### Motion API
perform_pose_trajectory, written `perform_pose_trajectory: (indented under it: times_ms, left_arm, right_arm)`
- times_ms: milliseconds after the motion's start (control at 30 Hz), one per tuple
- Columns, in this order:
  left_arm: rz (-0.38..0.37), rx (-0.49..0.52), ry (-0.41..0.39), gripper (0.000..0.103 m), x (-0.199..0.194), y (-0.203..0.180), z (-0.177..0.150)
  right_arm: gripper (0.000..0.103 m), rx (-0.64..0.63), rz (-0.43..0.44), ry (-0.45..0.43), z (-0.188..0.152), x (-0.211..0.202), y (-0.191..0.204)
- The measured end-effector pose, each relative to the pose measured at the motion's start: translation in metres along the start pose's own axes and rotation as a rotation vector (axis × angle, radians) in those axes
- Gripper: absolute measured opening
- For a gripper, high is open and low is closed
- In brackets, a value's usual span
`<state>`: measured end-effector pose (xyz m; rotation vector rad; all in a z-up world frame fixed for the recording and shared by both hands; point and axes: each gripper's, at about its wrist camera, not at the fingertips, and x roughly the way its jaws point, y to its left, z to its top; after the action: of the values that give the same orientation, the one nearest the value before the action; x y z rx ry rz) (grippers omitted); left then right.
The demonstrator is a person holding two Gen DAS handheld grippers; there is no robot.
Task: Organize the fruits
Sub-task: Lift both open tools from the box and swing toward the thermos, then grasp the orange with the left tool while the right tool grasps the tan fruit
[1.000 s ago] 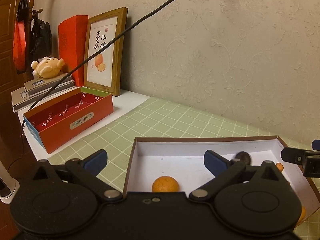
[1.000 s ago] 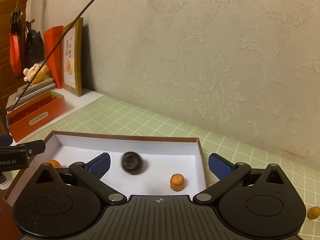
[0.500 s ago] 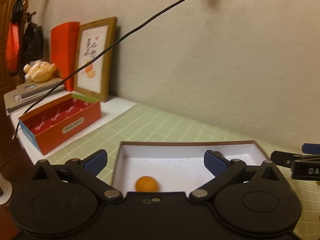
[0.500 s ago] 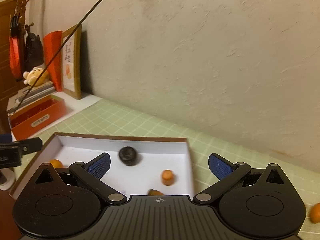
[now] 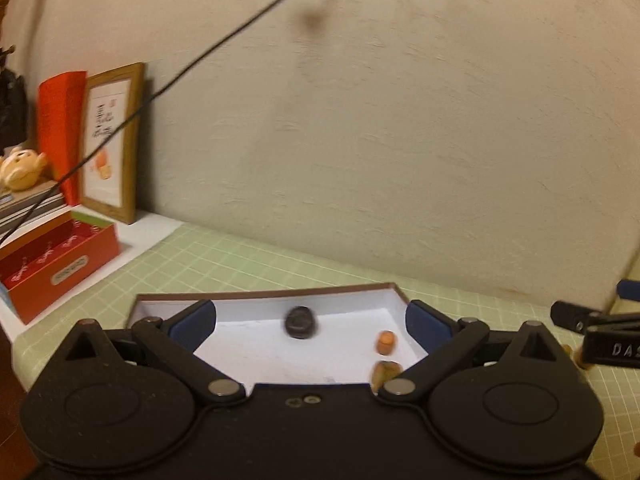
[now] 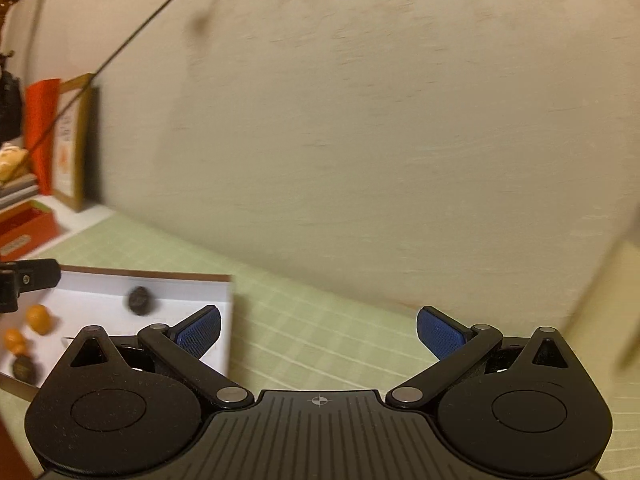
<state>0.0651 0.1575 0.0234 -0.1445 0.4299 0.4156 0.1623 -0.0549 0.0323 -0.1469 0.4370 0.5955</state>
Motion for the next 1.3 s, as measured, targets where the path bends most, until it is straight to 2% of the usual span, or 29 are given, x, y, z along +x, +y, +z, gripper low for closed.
perform_pose_trajectory:
  times_ms: [167, 467, 667, 867, 1033, 1300]
  left_arm:
    - [-0.023, 0.039, -0.029, 0.092, 0.002, -0.03, -0.004]
    - [-0.172, 0.074, -0.01, 0.096, 0.013, -0.085, -0.011]
    - [-0.22, 0.119, 0.025, 0.097, 0.023, -0.12, -0.021]
    - [-0.228, 0.183, 0.032, 0.096, 0.035, -0.155, -0.028]
    - [-0.283, 0.197, 0.064, 0.094, 0.052, -0.187, -0.04]
    - [-0.33, 0.233, 0.119, 0.083, 0.081, -0.232, -0.054]
  right_arm:
    - [0.103, 0.05, -0.008, 0.039, -0.007, -0.011, -0.033]
    - [0.103, 0.099, -0.128, 0.051, -0.022, -0.029, -0.088]
    - [0.103, 0.129, -0.189, 0.071, -0.035, -0.037, -0.122]
    - [0.103, 0.149, -0.251, 0.083, -0.049, -0.044, -0.154]
    - [0.103, 0.214, -0.326, 0.117, -0.064, -0.044, -0.188]
    - [0.103, 0.274, -0.426, 0.138, -0.085, -0.047, -0.235]
